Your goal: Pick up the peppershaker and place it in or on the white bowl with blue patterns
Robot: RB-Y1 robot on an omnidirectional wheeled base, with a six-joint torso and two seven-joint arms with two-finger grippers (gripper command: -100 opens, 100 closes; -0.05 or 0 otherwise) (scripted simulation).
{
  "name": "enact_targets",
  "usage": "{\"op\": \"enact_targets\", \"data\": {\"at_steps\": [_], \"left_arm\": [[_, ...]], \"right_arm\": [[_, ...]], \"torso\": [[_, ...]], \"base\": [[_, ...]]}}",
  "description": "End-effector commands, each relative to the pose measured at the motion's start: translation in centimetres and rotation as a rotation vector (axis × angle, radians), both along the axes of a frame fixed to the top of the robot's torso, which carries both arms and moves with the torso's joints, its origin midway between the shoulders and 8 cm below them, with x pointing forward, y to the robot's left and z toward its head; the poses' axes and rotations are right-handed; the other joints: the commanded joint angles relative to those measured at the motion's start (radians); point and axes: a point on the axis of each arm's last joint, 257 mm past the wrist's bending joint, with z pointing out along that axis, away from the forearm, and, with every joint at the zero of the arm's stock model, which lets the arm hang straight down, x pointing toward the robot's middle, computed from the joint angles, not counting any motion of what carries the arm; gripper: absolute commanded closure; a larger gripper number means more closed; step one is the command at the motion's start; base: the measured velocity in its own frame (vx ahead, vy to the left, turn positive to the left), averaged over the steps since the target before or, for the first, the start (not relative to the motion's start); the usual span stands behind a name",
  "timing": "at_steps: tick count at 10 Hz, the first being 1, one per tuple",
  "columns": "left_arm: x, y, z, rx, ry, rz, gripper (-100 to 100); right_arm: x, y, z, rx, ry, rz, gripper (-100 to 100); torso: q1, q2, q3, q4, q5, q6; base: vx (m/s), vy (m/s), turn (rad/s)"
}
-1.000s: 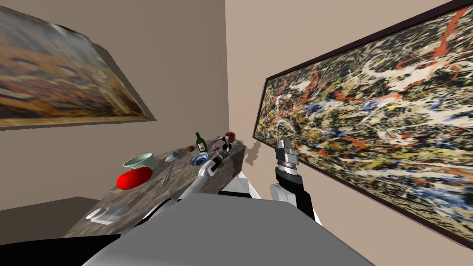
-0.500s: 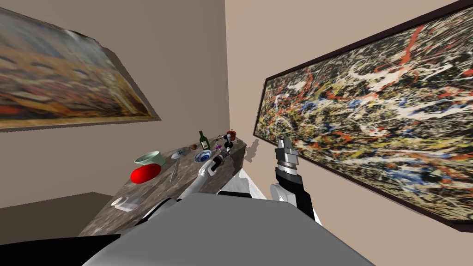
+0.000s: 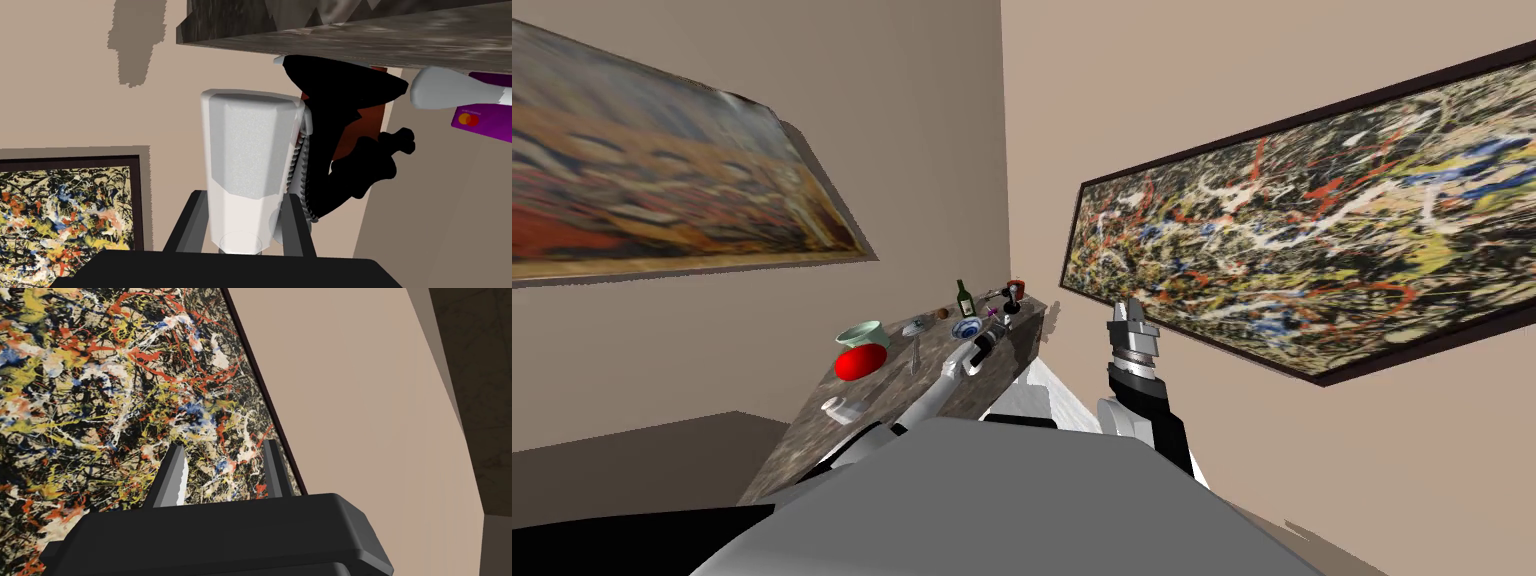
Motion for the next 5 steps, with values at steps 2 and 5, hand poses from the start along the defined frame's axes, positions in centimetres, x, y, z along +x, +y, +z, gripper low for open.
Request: {"op": "enact_targets", "data": {"at_steps": [2, 5], "left_arm": [[0.6, -0.4, 1.6, 0.006, -0.017, -0.007, 100], [1.4, -0.3, 3.2, 0.024, -0.03, -0.011, 100]], "right_arm": [[0.0, 0.0, 0.0, 0.0, 0.0, 0.0, 0], [0.0, 0.0, 0.0, 0.0, 0.0, 0.0, 0]], "torso": [[0.001, -0.001, 0.0, 0.0, 0.0, 0.0], [0.001, 0.0, 0.0, 0.0, 0.0, 0.0]], "base": [[-0.146, 0.12, -0.082], [-0.16, 0.13, -0.107]]}}
